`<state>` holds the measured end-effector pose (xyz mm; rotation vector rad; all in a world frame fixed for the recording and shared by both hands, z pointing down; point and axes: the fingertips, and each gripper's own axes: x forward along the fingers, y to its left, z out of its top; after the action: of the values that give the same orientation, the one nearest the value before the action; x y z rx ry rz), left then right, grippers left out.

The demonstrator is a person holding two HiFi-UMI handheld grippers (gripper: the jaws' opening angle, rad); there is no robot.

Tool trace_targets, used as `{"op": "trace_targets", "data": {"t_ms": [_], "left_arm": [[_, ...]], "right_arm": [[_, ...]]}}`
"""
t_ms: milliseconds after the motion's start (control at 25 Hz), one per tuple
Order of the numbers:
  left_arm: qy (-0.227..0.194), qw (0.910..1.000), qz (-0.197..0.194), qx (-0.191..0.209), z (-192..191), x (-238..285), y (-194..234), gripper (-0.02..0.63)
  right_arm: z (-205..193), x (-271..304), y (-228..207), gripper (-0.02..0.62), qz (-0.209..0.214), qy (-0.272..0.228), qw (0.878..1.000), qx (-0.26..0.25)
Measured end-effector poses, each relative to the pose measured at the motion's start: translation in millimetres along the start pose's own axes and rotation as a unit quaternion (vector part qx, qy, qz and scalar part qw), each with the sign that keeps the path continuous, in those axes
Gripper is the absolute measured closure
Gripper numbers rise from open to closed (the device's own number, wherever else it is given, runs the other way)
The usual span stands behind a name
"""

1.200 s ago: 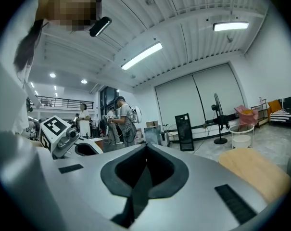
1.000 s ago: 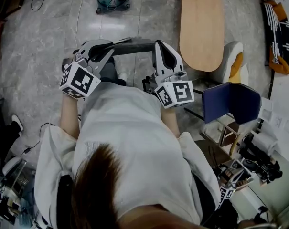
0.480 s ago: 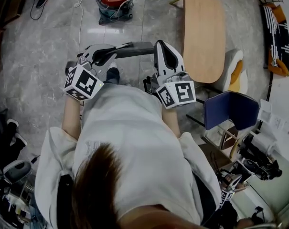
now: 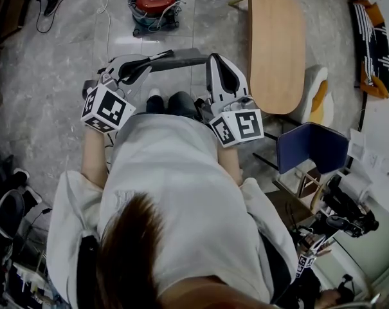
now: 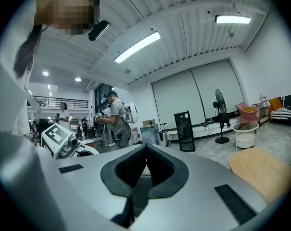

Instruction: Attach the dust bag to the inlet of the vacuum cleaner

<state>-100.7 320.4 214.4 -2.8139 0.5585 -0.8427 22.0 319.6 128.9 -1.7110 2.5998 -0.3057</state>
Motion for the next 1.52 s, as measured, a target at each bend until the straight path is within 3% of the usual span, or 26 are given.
{"op": "trace_targets", "data": {"t_ms": [360,640,1040,1520], "left_arm": [[0.012,0.9998,-0.007,-0.014,-6.2,28.3,25.1,0.568],[0.030,0.9992,0.003,-0.027,2.7,70.9,55.0,0.568],[0.051,0.9967,0.050,-0.039,22.6,133.7,106.0,0.568],[0.057,0.9955,0.059,-0.047,36.1,168.3,133.8,0.568]], "right_arm": [[0.5,35.6,-24.9,0.594,0.009,0.009,1.000,0.006],[14.3,83.5,-68.9,0.594,0.048,0.016,0.999,0.007],[35.4,135.9,-142.9,0.594,0.095,0.018,0.995,0.000],[37.7,159.6,-186.0,0.594,0.097,0.026,0.995,0.014]]}}
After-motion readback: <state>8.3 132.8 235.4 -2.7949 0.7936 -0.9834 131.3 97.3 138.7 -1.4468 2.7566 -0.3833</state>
